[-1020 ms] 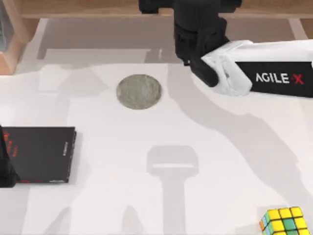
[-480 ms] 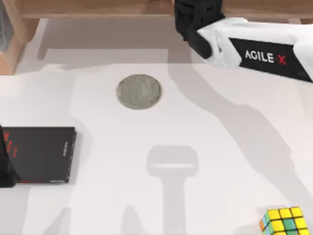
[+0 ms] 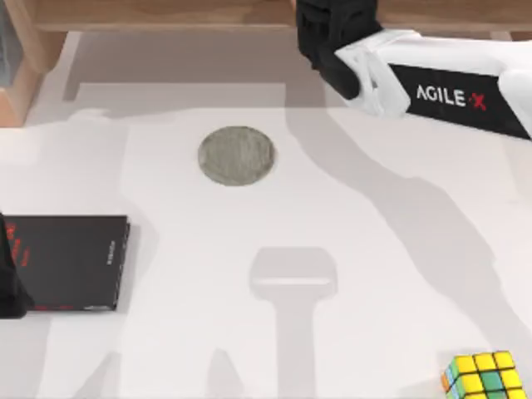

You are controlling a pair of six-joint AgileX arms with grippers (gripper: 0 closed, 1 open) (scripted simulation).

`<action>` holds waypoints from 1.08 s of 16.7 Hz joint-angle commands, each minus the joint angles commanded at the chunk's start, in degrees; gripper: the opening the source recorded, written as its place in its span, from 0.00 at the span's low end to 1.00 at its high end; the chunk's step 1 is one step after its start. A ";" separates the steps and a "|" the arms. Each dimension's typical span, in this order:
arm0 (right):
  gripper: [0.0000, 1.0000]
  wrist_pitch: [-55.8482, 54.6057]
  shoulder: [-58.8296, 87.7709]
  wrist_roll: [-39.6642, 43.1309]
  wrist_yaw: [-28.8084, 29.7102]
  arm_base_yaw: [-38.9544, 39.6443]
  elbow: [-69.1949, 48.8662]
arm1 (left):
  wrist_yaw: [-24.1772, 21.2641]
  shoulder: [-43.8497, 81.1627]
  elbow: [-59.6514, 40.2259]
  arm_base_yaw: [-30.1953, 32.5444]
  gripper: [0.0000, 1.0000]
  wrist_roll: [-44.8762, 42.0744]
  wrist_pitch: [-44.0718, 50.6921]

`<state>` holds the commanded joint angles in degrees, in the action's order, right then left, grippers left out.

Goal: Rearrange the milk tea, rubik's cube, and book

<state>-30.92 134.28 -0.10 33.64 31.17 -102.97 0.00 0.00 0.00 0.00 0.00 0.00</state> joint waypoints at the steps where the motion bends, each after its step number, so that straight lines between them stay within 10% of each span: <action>1: 0.55 0.00 0.00 0.00 0.00 0.00 0.00 | 0.00 0.00 0.00 0.00 1.00 0.00 0.00; 8: 0.02 0.00 0.00 0.00 0.00 0.00 0.00 | 0.00 0.00 0.00 0.00 1.00 0.00 0.00; 18: 0.00 -0.07 -0.30 -0.09 0.05 0.26 0.16 | 0.00 0.00 0.00 0.00 1.00 0.00 0.00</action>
<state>-31.00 133.98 -0.19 33.69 31.43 -102.81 0.00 0.00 0.00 0.00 0.00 0.00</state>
